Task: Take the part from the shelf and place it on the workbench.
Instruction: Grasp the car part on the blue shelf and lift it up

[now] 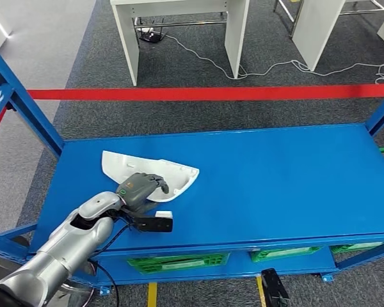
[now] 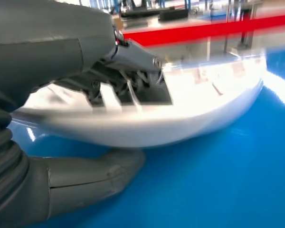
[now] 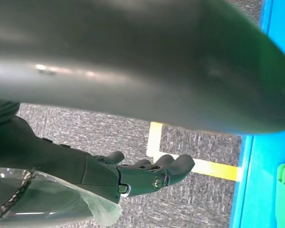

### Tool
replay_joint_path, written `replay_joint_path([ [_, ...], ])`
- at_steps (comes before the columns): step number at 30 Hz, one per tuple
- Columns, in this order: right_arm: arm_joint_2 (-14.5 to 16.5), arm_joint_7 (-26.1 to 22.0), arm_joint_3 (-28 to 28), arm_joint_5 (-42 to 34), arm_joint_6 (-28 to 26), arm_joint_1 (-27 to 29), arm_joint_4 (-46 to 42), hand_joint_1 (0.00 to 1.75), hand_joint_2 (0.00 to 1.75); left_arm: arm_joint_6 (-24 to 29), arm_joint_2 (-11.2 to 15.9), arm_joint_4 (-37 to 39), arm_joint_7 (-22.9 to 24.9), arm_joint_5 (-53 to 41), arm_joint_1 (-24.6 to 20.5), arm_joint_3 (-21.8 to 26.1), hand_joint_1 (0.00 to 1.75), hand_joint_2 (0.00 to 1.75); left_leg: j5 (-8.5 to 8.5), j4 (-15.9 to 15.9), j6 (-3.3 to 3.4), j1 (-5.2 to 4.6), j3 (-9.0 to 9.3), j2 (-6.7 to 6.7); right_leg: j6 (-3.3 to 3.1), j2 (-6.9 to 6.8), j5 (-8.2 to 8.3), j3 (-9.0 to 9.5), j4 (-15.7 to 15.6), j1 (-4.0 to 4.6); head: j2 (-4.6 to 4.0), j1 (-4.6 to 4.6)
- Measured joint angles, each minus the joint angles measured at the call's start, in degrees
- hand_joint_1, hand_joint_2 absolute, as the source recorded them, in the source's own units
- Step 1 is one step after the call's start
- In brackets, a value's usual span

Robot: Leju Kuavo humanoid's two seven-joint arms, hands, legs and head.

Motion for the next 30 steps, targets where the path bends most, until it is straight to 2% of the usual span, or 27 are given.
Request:
replay_joint_path([
  [1, 0.0, 0.0, 0.0, 0.0, 0.0, 0.0, 0.0, 0.0, 0.0, 0.0, 0.0, 0.0, 0.0, 0.0, -0.1, 0.1, 1.75, 1.75, 0.21, -1.7, 0.2, -0.13, 0.74, -0.01, 0.25, -0.01, 0.02, -0.06, 0.0, 0.05, 0.0, 0.04],
  [4, 0.0, 0.0, 0.0, 0.0, 0.0, 0.0, 0.0, 0.0, 0.0, 0.0, 0.0, 0.0, -0.1, 0.1, -0.5, 0.1, 1.75, 1.75, 0.27, -2.8, 0.76, -0.13, 1.12, -0.01, 1.2, 0.02, 0.15, -0.03, -0.4, 0.01, 0.0, 0.07],
  [5, -0.1, 0.0, 0.0, 0.0, 0.0, 0.0, 0.0, 0.0, 0.0, 0.0, -0.1, 0.0, -0.1, 0.1, -0.6, 0.1, 1.75, 1.75, 0.5, -3.2, 1.04, 0.01, 1.34, 0.03, 1.47, 0.05, -0.35, -0.29, 0.1, 0.04, 0.0, 0.1],
  [6, -0.2, 0.0, 0.0, 0.0, 0.0, 0.0, 0.0, 0.0, 0.0, 0.0, -0.1, 0.0, -0.1, 0.1, -0.7, 0.1, 1.75, 1.75, 0.75, -3.6, 1.3, 0.19, 1.53, 0.09, 1.7, 0.06, -1.43, -1.06, 1.7, 0.08, 0.0, 0.23],
  [7, -0.2, 0.0, 0.0, 0.0, 0.0, 0.0, 0.0, 0.0, 0.0, -0.1, -0.2, 0.0, -0.1, 0.1, -0.8, 0.1, 1.75, 1.75, 0.89, -3.8, 1.45, 0.29, 1.61, 0.15, 1.85, 0.06, -3.07, -2.45, 4.5, 0.06, 0.0, 0.31],
  [9, -0.3, 0.0, 0.0, -0.1, 0.0, 0.1, 0.0, 0.0, 0.0, -0.2, -0.1, 0.0, -0.1, 0.1, -0.7, 0.1, 1.75, 1.75, 0.92, -3.8, 1.62, 0.27, 1.48, 0.19, 2.12, 0.01, -6.54, -5.98, 12.2, 0.06, 0.0, 0.44],
  [10, -0.3, 0.0, 0.0, -0.2, 0.0, 0.3, 0.0, 0.0, 0.0, -0.3, -0.1, 0.0, -0.1, 0.1, -0.7, 0.1, 1.75, 1.75, 0.9, -3.8, 1.66, 0.25, 1.45, 0.18, 2.21, 0.0, -7.23, -7.13, 14.7, 0.04, 0.0, 0.43],
  [11, -0.4, -0.1, 0.0, -0.2, -0.1, 0.4, 0.0, 0.0, 0.0, -0.4, -0.1, 0.1, -0.1, 0.1, -0.6, 0.1, 1.75, 1.75, 0.9, -3.8, 1.66, 0.25, 1.45, 0.16, 2.28, -0.01, -6.84, -7.27, 15.2, 0.02, 0.0, 0.45],
  [12, -0.5, -0.1, 0.0, -0.3, -0.1, 0.4, 0.0, 0.0, 0.0, -0.5, 0.0, 0.1, -0.1, 0.1, -0.5, 0.2, 1.75, 1.75, 0.89, -3.8, 1.62, 0.29, 1.5, 0.12, 2.31, -0.02, -5.37, -6.18, 13.2, -0.03, 0.0, 0.45],
  [14, -0.7, -0.2, 0.0, -0.4, -0.1, 0.4, 0.0, 0.0, 0.0, -0.6, 0.1, 0.1, 0.0, 0.1, -0.5, 0.2, 1.75, 1.75, 0.7, -3.5, 1.28, 0.26, 1.59, 0.02, 2.39, -0.06, -1.89, -1.91, 5.3, -0.17, 0.0, 0.46],
  [15, -0.7, -0.3, 0.0, -0.4, -0.1, 0.3, 0.0, 0.0, 0.0, -0.7, 0.2, 0.1, 0.0, 0.1, -0.6, 0.2, 1.75, 1.75, 0.57, -3.2, 1.0, 0.16, 1.53, -0.05, 2.22, -0.03, -0.98, -0.02, 2.0, -0.22, 0.0, 0.43],
  [16, -0.8, -0.3, 0.0, -0.5, -0.1, 0.3, 0.0, 0.0, 0.0, -0.7, 0.3, 0.1, 0.0, 0.1, -0.6, 0.3, 1.75, 1.75, 0.51, -3.0, 0.68, 0.05, 1.46, -0.11, 1.97, -0.02, -0.75, 1.13, 0.1, -0.2, 0.0, 0.42],
  [19, -0.8, -0.4, 0.0, -0.5, -0.1, 0.4, 0.0, 0.0, 0.0, -1.1, 0.7, 0.1, 0.1, 0.2, -0.6, 0.5, 1.75, 1.75, 0.58, -3.0, -0.1, 0.0, 1.45, -0.27, 0.81, -0.08, -0.93, 1.72, -0.6, -0.08, 0.0, 0.42],
  [21, -0.8, -0.4, 0.0, -0.5, -0.1, 0.3, 0.0, 0.0, 0.0, -2.0, 1.1, 0.1, -0.1, 0.8, -0.8, 0.7, 1.75, 1.75, -0.82, -1.2, -0.66, 0.13, 0.85, -0.23, 0.12, -0.21, -0.71, 1.82, -0.7, -0.21, 0.0, 0.23],
  [22, -0.8, -0.5, 0.0, -0.5, -0.1, 0.3, 0.0, 0.0, 0.0, -2.9, 1.3, 0.1, -0.3, 1.4, -0.9, 0.7, 1.75, 1.75, -2.37, 1.2, -0.95, 0.19, -0.13, -0.19, -0.13, -0.29, -0.62, 1.83, -0.7, -0.28, 0.0, 0.13],
  [24, -0.9, -0.5, 0.0, -0.5, -0.1, 0.3, 0.0, 0.0, 0.0, -5.0, 1.7, 0.1, -1.1, 2.9, -1.0, 0.9, 1.75, 1.75, -6.08, 8.7, -1.35, 0.3, -3.29, -0.16, -0.36, -0.38, -0.6, 1.77, -0.7, -0.24, 0.0, -0.07],
  [25, -0.9, -0.5, 0.0, -0.4, -0.1, 0.3, 0.0, 0.0, 0.0, -6.0, 1.8, 0.1, -1.5, 3.6, -1.1, 1.0, 1.75, 1.75, -7.13, 11.8, -1.43, 0.33, -4.62, -0.15, -0.38, -0.42, -0.61, 1.76, -0.7, -0.22, 0.0, -0.05],
  [26, -0.9, -0.4, 0.0, -0.4, 0.0, 0.3, 0.0, 0.0, 0.0, -6.8, 2.0, 0.1, -2.0, 4.5, -1.2, 1.1, 1.75, 1.75, -7.15, 13.2, -1.4, 0.34, -5.18, -0.15, -0.39, -0.43, -0.62, 1.78, -0.7, -0.2, 0.0, -0.07],
  [27, -0.9, -0.4, 0.0, -0.4, 0.0, 0.3, 0.0, 0.0, 0.0, -7.5, 2.2, 0.0, -2.5, 5.2, -1.3, 1.2, 1.75, 1.75, -6.08, 12.4, -1.26, 0.34, -4.71, -0.15, -0.39, -0.43, -0.62, 1.83, -0.7, -0.19, 0.0, -0.08],
  [29, -0.9, -0.4, 0.0, -0.3, 0.0, 0.3, 0.0, 0.0, 0.0, -8.5, 2.5, -0.2, -3.1, 6.6, -1.6, 1.3, 1.75, 1.75, -2.14, 5.5, -0.65, 0.27, -1.27, -0.16, -0.37, -0.37, -0.61, 1.99, -0.7, -0.14, 0.0, -0.08],
  [30, -0.9, -0.4, 0.0, -0.3, 0.0, 0.2, 0.0, 0.0, 0.0, -8.8, 2.6, -0.4, -3.2, 7.1, -1.7, 1.3, 1.75, 1.75, -0.79, 1.7, -0.24, 0.16, 0.53, -0.16, -0.26, -0.34, -0.61, 1.98, -0.6, -0.04, 0.0, -0.05],
])
